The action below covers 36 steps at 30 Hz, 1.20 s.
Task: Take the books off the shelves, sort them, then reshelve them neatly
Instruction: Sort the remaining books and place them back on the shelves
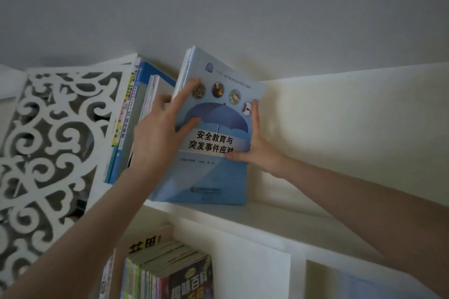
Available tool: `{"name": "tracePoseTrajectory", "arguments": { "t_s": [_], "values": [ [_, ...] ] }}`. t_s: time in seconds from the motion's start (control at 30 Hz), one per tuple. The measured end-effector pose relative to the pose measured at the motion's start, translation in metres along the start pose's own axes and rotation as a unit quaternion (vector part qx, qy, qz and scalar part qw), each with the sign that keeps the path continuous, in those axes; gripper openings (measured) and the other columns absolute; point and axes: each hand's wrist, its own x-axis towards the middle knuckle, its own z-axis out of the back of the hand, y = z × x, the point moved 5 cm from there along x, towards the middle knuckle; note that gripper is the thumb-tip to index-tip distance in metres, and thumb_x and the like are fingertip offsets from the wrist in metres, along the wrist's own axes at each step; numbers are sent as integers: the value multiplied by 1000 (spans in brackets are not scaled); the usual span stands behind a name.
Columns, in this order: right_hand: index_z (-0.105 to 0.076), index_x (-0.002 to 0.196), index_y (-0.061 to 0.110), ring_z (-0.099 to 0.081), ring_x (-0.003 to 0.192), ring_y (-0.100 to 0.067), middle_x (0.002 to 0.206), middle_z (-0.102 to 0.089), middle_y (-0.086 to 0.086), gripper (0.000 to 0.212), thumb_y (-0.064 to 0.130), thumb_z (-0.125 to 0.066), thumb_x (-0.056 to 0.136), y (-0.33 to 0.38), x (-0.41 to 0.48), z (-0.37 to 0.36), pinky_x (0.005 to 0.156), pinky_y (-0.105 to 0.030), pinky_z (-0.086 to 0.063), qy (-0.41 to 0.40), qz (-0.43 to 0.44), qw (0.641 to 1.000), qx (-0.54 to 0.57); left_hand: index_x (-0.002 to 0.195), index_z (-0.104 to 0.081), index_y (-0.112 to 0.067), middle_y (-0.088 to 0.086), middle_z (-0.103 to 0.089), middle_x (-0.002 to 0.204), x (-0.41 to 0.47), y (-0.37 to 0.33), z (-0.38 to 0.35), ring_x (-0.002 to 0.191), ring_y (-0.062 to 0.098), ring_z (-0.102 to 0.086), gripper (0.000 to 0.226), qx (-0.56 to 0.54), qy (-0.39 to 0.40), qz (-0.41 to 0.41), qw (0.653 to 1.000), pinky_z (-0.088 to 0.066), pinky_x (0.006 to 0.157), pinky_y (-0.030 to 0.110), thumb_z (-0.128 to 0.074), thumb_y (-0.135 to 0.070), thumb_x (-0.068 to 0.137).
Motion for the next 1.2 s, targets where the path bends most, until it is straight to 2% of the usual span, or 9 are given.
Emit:
{"name": "tracePoseTrajectory", "arguments": {
  "t_s": [0.2, 0.3, 0.43, 0.57, 0.67, 0.8, 0.93, 1.03, 1.2],
  "values": [
    [30, 144, 37, -25, 140, -10, 149, -14, 16, 145, -1, -85, 64, -25, 4, -30, 110, -38, -37, 119, -71, 988, -73, 144, -33, -40, 11, -50, 106, 1, 25, -26, 73, 14, -48, 57, -5, -61, 31, 998, -36, 58, 26, -56, -32, 93],
    [29, 143, 33, -24, 141, -19, 150, -14, 3, 137, 1, -83, 69, -45, -5, -58, 109, -39, -36, 159, -98, 973, -138, 144, -34, -39, 11, -48, 102, 0, 35, -36, 75, 14, -47, 57, 0, -83, 31, 996, -39, 60, 27, -57, -28, 93],
    [15, 147, 43, -48, 114, -32, 123, -27, -6, 127, 22, -84, 71, -55, 6, -69, 83, -29, -45, 118, -130, 953, -245, 146, -28, -41, 14, -48, 110, 4, 58, -49, 91, 24, -52, 59, 16, -68, 105, 992, -48, 79, 37, -54, -27, 95],
    [3, 151, 38, -52, 75, -15, 113, -45, -9, 117, 17, -82, 74, -70, 10, -78, 52, -19, -49, 142, -139, 955, -220, 147, -29, -35, 22, -31, 144, 0, 58, -53, 131, 38, -31, 61, 101, -90, 90, 987, -29, 105, 48, -57, -23, 94],
    [-1, 152, 36, -52, 69, -8, 97, -50, -1, 114, 13, -82, 74, -74, 10, -78, 57, -18, -49, 136, -147, 959, -202, 149, -24, -34, 19, -1, 157, -9, 60, -49, 144, 40, 5, 68, 87, -81, 67, 991, -3, 113, 51, -59, -28, 91],
    [-4, 153, 30, -50, 67, 2, 86, -47, 13, 113, 10, -81, 74, -74, 9, -78, 55, -5, -42, 126, -148, 960, -201, 138, 25, -46, 3, 29, 154, -48, 63, -56, 140, 29, 30, 103, 52, 84, 81, 992, 6, 111, 55, -63, -44, 84],
    [-15, 151, 29, -55, 64, 1, 89, -52, 13, 104, 6, -81, 74, -67, 6, -78, 55, -6, -43, 105, -139, 965, -196, 136, 29, -47, 0, 33, 152, -62, 71, -59, 137, 27, 36, 122, 21, 120, 100, 988, 5, 111, 60, -76, -28, 76],
    [-16, 151, 22, -59, 99, -24, 123, -54, -11, 97, 18, -79, 77, -63, 5, -85, 77, -19, -43, 93, -134, 953, -253, 136, 28, -44, 5, 32, 153, -56, 74, -65, 133, 24, 39, 121, 3, 129, 115, 985, 13, 109, 58, -75, -20, 76],
    [-13, 152, 23, -53, 117, -33, 133, -43, -17, 98, 28, -78, 79, -60, 5, -88, 92, -28, -41, 104, -139, 942, -286, 135, 33, -30, 7, 29, 154, -52, 80, -65, 140, 28, 30, 123, -21, 146, 140, 979, 14, 111, 54, -75, -25, 75]
  ]
}}
